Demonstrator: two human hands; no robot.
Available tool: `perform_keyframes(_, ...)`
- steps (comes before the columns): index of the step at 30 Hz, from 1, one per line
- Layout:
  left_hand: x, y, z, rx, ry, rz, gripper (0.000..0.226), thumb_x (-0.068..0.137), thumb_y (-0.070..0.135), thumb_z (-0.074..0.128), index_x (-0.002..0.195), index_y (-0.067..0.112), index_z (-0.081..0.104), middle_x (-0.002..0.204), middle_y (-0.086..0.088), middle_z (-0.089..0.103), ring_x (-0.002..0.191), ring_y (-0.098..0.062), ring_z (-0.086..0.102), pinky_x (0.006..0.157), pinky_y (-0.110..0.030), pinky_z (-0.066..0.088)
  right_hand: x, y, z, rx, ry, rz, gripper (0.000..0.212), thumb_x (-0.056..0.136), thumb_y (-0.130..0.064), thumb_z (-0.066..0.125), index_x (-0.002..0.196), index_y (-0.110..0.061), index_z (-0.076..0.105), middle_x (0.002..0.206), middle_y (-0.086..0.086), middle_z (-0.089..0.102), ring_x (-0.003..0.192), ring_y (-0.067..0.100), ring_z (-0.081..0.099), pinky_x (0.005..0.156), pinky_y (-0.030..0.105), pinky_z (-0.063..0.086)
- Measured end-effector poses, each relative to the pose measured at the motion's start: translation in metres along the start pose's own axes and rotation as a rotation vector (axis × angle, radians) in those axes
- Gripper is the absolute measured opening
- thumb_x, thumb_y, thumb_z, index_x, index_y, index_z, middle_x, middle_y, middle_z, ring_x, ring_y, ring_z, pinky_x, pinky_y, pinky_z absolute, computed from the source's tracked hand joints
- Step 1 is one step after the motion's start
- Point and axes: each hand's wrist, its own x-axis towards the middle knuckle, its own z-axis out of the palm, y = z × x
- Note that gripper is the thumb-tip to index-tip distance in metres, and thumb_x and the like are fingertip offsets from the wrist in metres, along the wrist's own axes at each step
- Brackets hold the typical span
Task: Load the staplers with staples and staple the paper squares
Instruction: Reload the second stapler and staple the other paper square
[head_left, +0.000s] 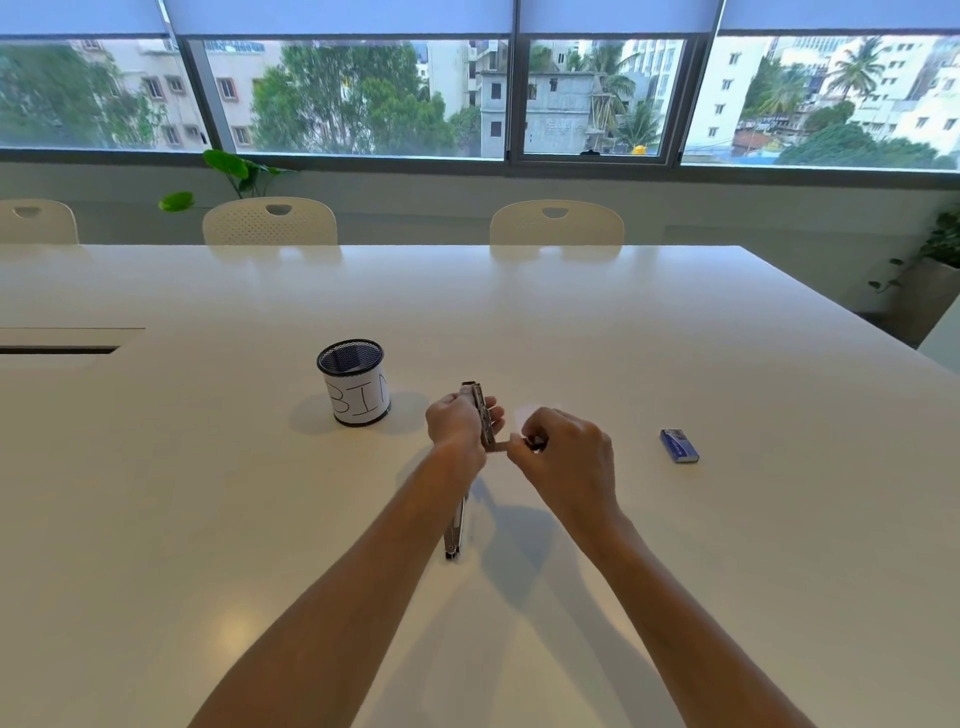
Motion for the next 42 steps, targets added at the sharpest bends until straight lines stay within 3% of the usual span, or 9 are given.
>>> perform_keyframes(4,0.003,-0.001,-0.005,-0.019,-0.002,0.03,0.022,0.1,0.017,0.045,0.089,0.002,0.057,0.081,-0.017,0.067,0.065,-0.027,0.066,0.078,-0.045,0.056,-0.003,0.012,-0.004,-0.038,-0.169,0.046,0.017,0.077,-0.037,0.068,0.086,-0.022,0.071,0.074,-0.005,0.072,0.071,0.017,0.066,0.068,0.027,0.049)
perform_keyframes(9,-0.001,0.001,-0.005,-0.069,-0.033,0.025,0.022,0.1,0.016,0.044,0.092,0.0,0.056,0.081,-0.019,0.067,0.065,-0.029,0.066,0.079,-0.047,0.057,-0.008,0.018,0.0,-0.095,-0.394,0.061,0.034,0.076,-0.044,0.067,0.106,-0.028,0.069,0.082,-0.006,0.075,0.083,0.016,0.067,0.076,0.026,0.05)
perform_keyframes(13,-0.01,0.001,0.001,-0.102,-0.098,0.007,0.023,0.1,0.016,0.043,0.094,-0.002,0.056,0.079,-0.02,0.066,0.062,-0.028,0.065,0.071,-0.044,0.059,-0.015,0.02,0.007,-0.132,-0.425,0.034,0.046,0.077,-0.044,0.064,0.119,-0.026,0.063,0.09,-0.003,0.075,0.091,0.018,0.067,0.079,0.028,0.051)
perform_keyframes(17,-0.016,-0.001,0.004,-0.091,-0.13,0.001,0.022,0.099,0.013,0.043,0.094,-0.004,0.057,0.078,-0.021,0.066,0.061,-0.029,0.064,0.063,-0.041,0.058,-0.018,0.018,0.01,-0.147,-0.363,0.014,0.039,0.08,-0.047,0.061,0.109,-0.021,0.064,0.083,0.0,0.073,0.085,0.023,0.067,0.074,0.03,0.05)
perform_keyframes(26,-0.021,-0.01,0.004,0.035,-0.182,0.015,0.017,0.094,0.002,0.041,0.101,0.003,0.056,0.085,-0.024,0.068,0.067,-0.031,0.069,0.07,-0.043,0.06,-0.018,0.017,0.006,-0.204,-0.306,0.003,0.024,0.078,-0.038,0.059,0.089,-0.018,0.066,0.071,0.001,0.067,0.065,0.02,0.06,0.06,0.026,0.045)
perform_keyframes(30,-0.016,-0.014,0.004,0.207,-0.138,0.138,0.017,0.093,0.005,0.044,0.104,0.011,0.056,0.088,-0.019,0.069,0.068,-0.029,0.07,0.074,-0.042,0.059,-0.021,0.02,0.003,-0.202,-0.318,0.021,0.023,0.076,-0.036,0.058,0.087,-0.018,0.066,0.072,-0.001,0.065,0.065,0.02,0.058,0.059,0.026,0.043)
perform_keyframes(35,-0.014,-0.016,0.005,0.492,-0.138,0.277,0.011,0.089,0.011,0.057,0.095,0.008,0.066,0.079,-0.012,0.07,0.063,-0.022,0.066,0.054,-0.03,0.056,-0.026,0.022,-0.001,-0.198,-0.323,0.044,0.019,0.075,-0.034,0.06,0.084,-0.019,0.065,0.07,-0.005,0.06,0.061,0.017,0.053,0.057,0.024,0.037)
perform_keyframes(39,-0.012,-0.018,0.006,0.787,-0.153,0.39,0.008,0.084,0.012,0.064,0.087,0.009,0.07,0.069,-0.006,0.067,0.051,-0.016,0.061,0.051,-0.027,0.056,-0.029,0.023,-0.005,-0.222,-0.382,0.1,0.013,0.072,-0.033,0.059,0.072,-0.021,0.055,0.059,-0.007,0.045,0.06,0.022,0.052,0.056,0.026,0.036)
perform_keyframes(42,-0.012,-0.021,0.007,0.922,-0.187,0.395,0.009,0.081,0.011,0.063,0.075,0.011,0.07,0.061,-0.005,0.066,0.045,-0.017,0.061,0.054,-0.03,0.058,-0.034,0.024,-0.006,-0.232,-0.433,0.123,0.016,0.072,-0.033,0.058,0.069,-0.021,0.049,0.066,-0.001,0.055,0.067,0.025,0.059,0.058,0.027,0.04)
